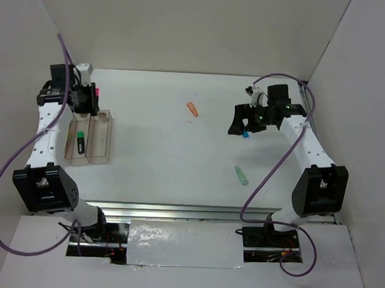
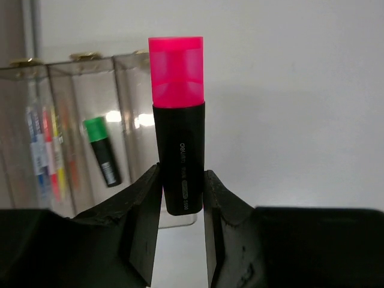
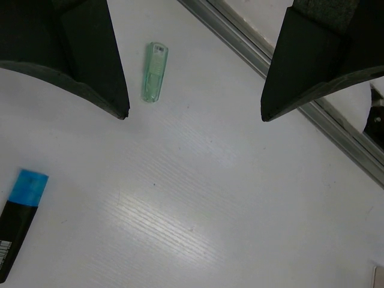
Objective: Sort the stationery into containers
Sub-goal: Place the stationery in the storage box.
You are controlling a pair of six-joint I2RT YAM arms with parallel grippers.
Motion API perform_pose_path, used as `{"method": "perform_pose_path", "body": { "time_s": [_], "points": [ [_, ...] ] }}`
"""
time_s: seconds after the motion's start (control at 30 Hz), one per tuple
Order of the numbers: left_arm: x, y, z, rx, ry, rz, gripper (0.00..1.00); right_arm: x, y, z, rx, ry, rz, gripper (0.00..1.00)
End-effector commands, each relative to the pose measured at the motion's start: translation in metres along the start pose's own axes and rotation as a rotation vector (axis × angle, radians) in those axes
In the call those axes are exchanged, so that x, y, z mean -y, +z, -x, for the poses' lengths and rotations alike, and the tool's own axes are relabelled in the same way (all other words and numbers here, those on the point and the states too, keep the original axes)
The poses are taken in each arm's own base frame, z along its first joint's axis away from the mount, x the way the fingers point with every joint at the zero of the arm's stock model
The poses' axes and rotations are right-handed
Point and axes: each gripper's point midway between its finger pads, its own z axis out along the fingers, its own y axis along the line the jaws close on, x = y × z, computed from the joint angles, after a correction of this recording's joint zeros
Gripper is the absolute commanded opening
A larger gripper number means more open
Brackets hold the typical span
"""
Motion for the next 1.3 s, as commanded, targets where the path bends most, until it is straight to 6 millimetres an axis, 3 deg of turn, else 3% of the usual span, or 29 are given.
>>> {"method": "perform_pose_path", "body": {
  "time_s": [0.0,0.13,0.2,0.37,0.5,0.57,0.8,0.87,1.0,1.13,1.27],
  "points": [
    [-0.025,-0.013,-0.031,-0.049,0.062,-0.022,0.0,-0.009,-0.001,0.004,0.016,-0.036,-0.004,0.96],
    [-0.063,-0.016,-0.051,-0.08,0.054,-0.041,0.02,-0.008,0.006,0.003,-0.002,-0.037,-0.023,0.96],
    [-0.068,-0.013,-0.055,-0.093,0.062,-0.074,0.05,-0.007,0.008,0.002,-0.011,-0.033,-0.036,0.96],
    [-0.1,0.007,-0.064,-0.143,0.005,-0.051,0.0,-0.002,0.013,-0.002,-0.037,-0.022,-0.056,0.95],
    [-0.121,0.029,-0.078,-0.207,-0.032,-0.045,0.02,0.001,0.015,-0.006,-0.051,-0.018,-0.07,0.95],
    [-0.127,0.034,-0.082,-0.223,-0.052,-0.044,0.12,0.006,0.016,-0.008,-0.059,-0.015,-0.089,0.95],
    [-0.139,0.051,-0.099,-0.267,-0.091,-0.02,0.26,0.027,0.021,-0.012,-0.08,0.002,-0.176,0.95],
    [-0.14,0.052,-0.1,-0.268,-0.093,-0.021,0.38,0.041,0.024,-0.015,-0.1,0.018,-0.22,0.95],
    [-0.138,0.051,-0.096,-0.259,-0.089,-0.032,0.55,0.066,0.026,-0.011,-0.115,0.045,-0.281,0.95],
    [-0.134,0.048,-0.087,-0.237,-0.085,-0.046,0.79,0.092,0.025,-0.004,-0.122,0.058,-0.345,0.96],
    [-0.124,0.035,-0.069,-0.173,-0.068,-0.079,0.81,0.111,0.032,0.003,-0.142,0.052,-0.376,0.95]
  ]
}}
